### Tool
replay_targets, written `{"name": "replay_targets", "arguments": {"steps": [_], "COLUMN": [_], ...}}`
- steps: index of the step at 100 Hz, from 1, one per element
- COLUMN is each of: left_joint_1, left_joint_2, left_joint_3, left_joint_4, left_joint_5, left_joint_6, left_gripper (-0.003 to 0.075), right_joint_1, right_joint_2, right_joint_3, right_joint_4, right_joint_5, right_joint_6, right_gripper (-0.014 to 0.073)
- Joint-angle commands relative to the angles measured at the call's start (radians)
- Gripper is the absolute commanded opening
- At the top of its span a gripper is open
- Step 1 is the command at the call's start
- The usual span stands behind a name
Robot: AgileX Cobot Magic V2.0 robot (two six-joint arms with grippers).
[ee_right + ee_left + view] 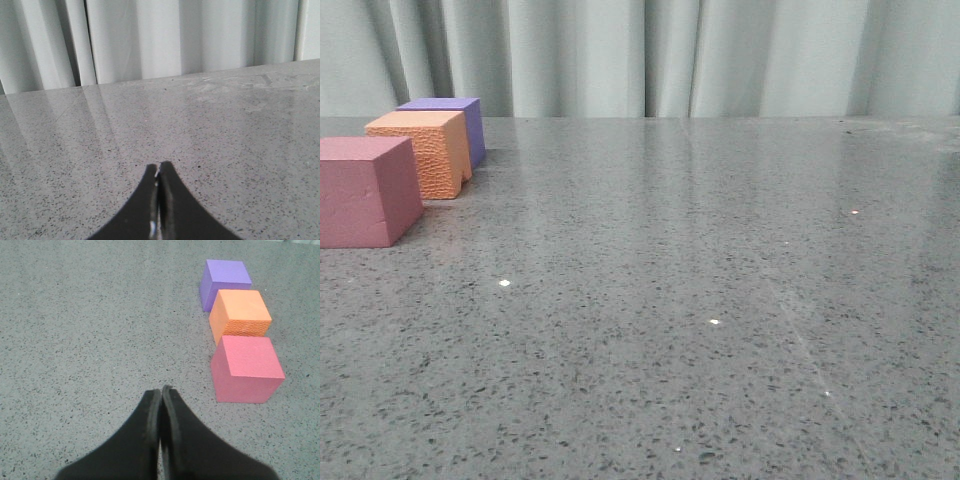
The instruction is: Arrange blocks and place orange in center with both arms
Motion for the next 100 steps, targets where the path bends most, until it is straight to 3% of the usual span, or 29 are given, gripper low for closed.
{"name": "replay_targets", "arguments": {"steps": [1, 13, 33, 45, 56, 81, 100], "left_joint_1": [0.006, 0.006, 0.007, 0.009, 0.054, 0.247, 0.363], "left_joint_2": [0.005, 0.005, -0.025, -0.087, -0.181, -0.437, -0.540], "left_joint_3": [-0.025, -0.004, 0.145, 0.257, 0.359, 0.568, 0.680], "left_joint_4": [0.050, 0.094, 0.161, 0.153, 0.071, -0.230, -0.258], "left_joint_5": [-0.049, -0.089, -0.418, -0.472, -0.474, -0.586, -0.686], "left_joint_6": [0.002, 0.002, 0.034, 0.038, 0.071, 0.348, 0.373], "left_gripper": [-0.0019, -0.0019, -0.0019, -0.0019, -0.0019, -0.0019, -0.0019], "right_joint_1": [0.000, 0.000, 0.000, 0.000, 0.000, 0.000, 0.000], "right_joint_2": [-0.019, -0.019, -0.019, -0.019, -0.019, -0.019, -0.019], "right_joint_3": [-0.013, -0.013, -0.013, -0.013, -0.013, -0.013, -0.013], "right_joint_4": [0.002, 0.002, 0.002, 0.002, 0.002, 0.002, 0.002], "right_joint_5": [-0.084, -0.084, -0.084, -0.084, -0.084, -0.084, -0.084], "right_joint_6": [-0.001, -0.001, -0.001, -0.001, -0.001, -0.001, -0.001], "right_gripper": [-0.0067, -0.0067, -0.0067, -0.0067, -0.0067, -0.0067, -0.0067]}}
